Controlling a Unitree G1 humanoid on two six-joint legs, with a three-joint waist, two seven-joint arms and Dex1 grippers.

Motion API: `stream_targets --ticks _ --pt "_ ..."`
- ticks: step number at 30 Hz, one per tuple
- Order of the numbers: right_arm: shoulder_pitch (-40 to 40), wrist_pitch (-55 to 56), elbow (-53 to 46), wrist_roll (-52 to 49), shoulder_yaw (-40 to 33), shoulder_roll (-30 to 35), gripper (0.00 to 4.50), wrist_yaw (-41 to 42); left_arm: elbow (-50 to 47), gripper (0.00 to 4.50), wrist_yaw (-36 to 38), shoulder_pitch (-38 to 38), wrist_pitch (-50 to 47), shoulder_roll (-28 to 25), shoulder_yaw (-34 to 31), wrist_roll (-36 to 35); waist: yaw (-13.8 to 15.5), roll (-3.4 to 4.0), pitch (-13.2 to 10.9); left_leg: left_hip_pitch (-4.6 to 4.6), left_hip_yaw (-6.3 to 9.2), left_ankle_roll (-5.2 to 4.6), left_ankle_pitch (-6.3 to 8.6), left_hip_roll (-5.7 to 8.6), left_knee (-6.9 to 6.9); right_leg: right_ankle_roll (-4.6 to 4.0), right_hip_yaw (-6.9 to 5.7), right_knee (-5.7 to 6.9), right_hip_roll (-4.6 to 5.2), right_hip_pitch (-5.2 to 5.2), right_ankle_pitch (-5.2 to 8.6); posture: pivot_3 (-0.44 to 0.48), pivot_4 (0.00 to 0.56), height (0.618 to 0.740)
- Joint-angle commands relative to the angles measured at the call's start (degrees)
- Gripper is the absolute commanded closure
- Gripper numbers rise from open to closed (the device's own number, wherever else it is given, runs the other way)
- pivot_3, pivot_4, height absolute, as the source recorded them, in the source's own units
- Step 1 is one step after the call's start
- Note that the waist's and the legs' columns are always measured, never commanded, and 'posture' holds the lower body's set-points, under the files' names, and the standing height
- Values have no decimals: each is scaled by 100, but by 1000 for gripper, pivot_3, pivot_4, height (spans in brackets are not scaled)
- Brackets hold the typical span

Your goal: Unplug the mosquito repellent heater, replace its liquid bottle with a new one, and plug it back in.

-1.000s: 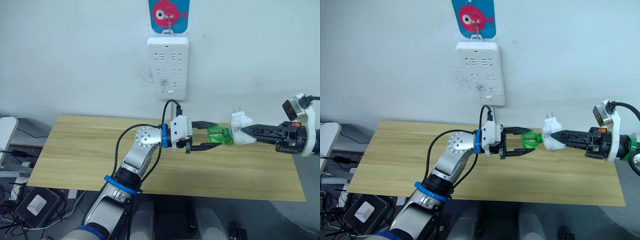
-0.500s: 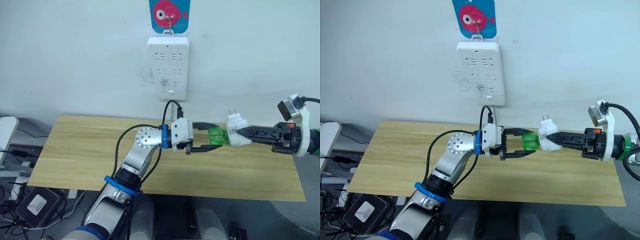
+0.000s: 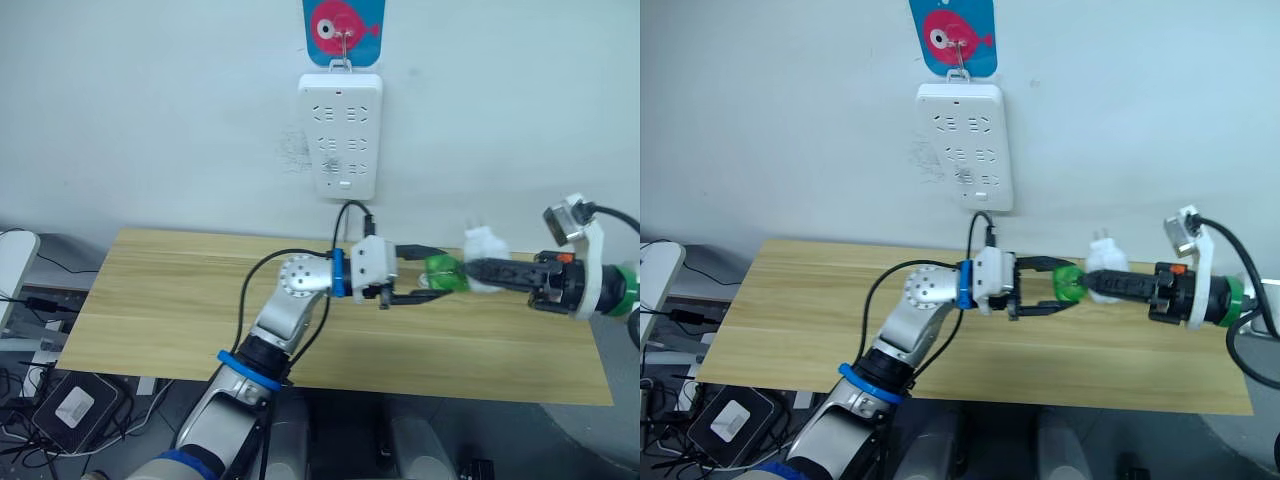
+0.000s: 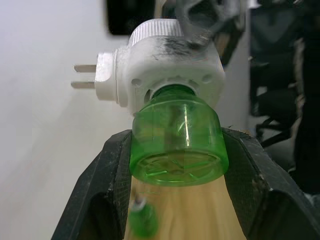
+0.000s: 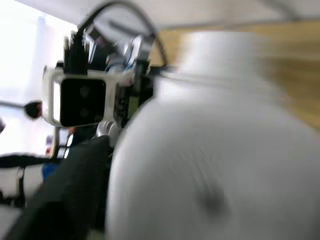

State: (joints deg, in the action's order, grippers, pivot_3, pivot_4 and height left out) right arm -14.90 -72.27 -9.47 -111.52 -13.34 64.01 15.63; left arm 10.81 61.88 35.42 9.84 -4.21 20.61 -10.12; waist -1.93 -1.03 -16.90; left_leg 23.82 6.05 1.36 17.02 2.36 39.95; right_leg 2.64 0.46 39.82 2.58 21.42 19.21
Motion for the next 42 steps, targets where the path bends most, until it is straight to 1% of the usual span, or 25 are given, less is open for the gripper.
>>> stream_targets --ticks 1,4,7,11,14,17,18,20,23,25,26,27,30,31,33,37,39,42 --pt "220 65 -260 -148 -175 105 12 172 -161 2247 -49 63 17 7 -30 -75 -10 0 0 -1 0 0 0 0 0 0 0 1 0 1 0 -112 277 740" --pt "322 67 -233 -148 -216 173 12 268 -127 2247 -59 79 27 -11 -44 -76 -46 0 0 -4 -2 -4 0 -1 0 0 2 7 -1 1 0 -112 277 740" --pt "625 13 -485 -148 -270 413 12 365 -132 2247 -77 76 26 -17 -49 -75 -45 0 0 -5 0 -12 -3 -1 1 0 2 7 -1 0 0 -111 279 740" --pt "1303 -366 -933 -47 -633 779 12 940 -112 2247 -95 100 28 -25 -70 -85 -37 0 0 -3 2 -14 -2 0 0 0 0 5 -1 0 0 -110 281 740" --pt "1724 -626 -1128 919 -1044 820 12 1651 -92 2247 -91 110 34 -32 -83 -89 -27 0 0 -2 2 -14 -2 1 0 0 -1 4 -1 -1 0 -110 281 740" --pt "2054 -339 -783 2201 -1260 883 12 2389 -145 2247 -48 83 2 -62 -93 -125 -4 -1 0 -4 1 -15 -2 3 1 5 3 3 -1 -1 -2 -108 282 740" --pt "2005 -92 -465 2683 -1234 946 179 2648 -194 2247 26 57 -35 -105 -96 -179 -2 -1 0 -5 0 -18 0 3 2 6 4 3 -1 -1 -3 -110 282 740" --pt "1680 272 95 3339 -1066 1029 618 3013 -289 2247 177 9 -112 -198 -102 -294 -19 0 0 -10 -9 -28 3 6 2 10 13 2 -1 0 -5 -117 281 740" --pt "963 605 708 4066 -616 1028 1687 3449 -378 2247 329 -44 -182 -332 -84 -384 -89 0 0 -24 -26 -36 -2 4 0 11 29 3 -1 -2 -6 -121 278 740" --pt "478 665 946 4398 -322 936 2433 3661 -446 2247 415 -78 -237 -394 -63 -430 -120 1 0 -28 -23 -37 -4 -1 -3 10 27 5 -3 -3 -6 -121 279 740" --pt "237 674 1035 4526 -191 857 2893 3716 -490 2247 446 -92 -273 -416 -54 -458 -124 1 0 -30 -23 -37 -4 -2 -3 10 26 7 -4 -2 -6 -121 279 740" --pt "67 663 1092 4633 -100 791 3178 3768 -509 2247 468 -97 -293 -428 -54 -478 -136 1 0 -30 -24 -37 -4 -2 -5 10 27 8 -4 -1 -6 -120 277 740" --pt "-586 373 1171 4621 85 297 4305 3618 -613 2247 502 -98 -407 -444 -45 -536 -145 1 0 -29 -26 -35 -5 -2 -5 10 30 9 -3 -1 -6 -117 278 740" --pt "-713 260 1147 4583 95 145 4438 3547 -634 2247 499 -97 -440 -436 -44 -540 -143 1 0 -29 -28 -22 -12 -2 -4 10 31 9 -3 -1 -7 -117 278 740" --pt "-812 46 1003 4521 79 -65 4438 3496 -650 2247 467 -98 -490 -408 -51 -526 -130 1 0 -26 -26 -20 -13 -1 -5 10 30 9 -1 0 -7 -112 279 740" --pt "-767 -363 571 4323 -34 -340 4438 3352 -674 2247 325 -129 -542 -370 -64 -473 -85 1 0 -12 -13 -19 -14 3 -3 10 20 6 2 3 -8 -112 279 740" --pt "-561 -771 151 3841 -205 -388 4438 3299 -641 2247 191 -146 -565 -373 -98 -421 -61 1 0 -6 -12 -19 -14 7 -2 12 19 5 5 6 -9 -112 279 740" --pt "-307 -1094 -300 3243 -469 -446 4438 3078 -567 2247 58 -147 -530 -401 -118 -338 -60 1 0 -4 -9 -20 -13 8 -2 12 15 4 7 7 -9 -112 279 740"
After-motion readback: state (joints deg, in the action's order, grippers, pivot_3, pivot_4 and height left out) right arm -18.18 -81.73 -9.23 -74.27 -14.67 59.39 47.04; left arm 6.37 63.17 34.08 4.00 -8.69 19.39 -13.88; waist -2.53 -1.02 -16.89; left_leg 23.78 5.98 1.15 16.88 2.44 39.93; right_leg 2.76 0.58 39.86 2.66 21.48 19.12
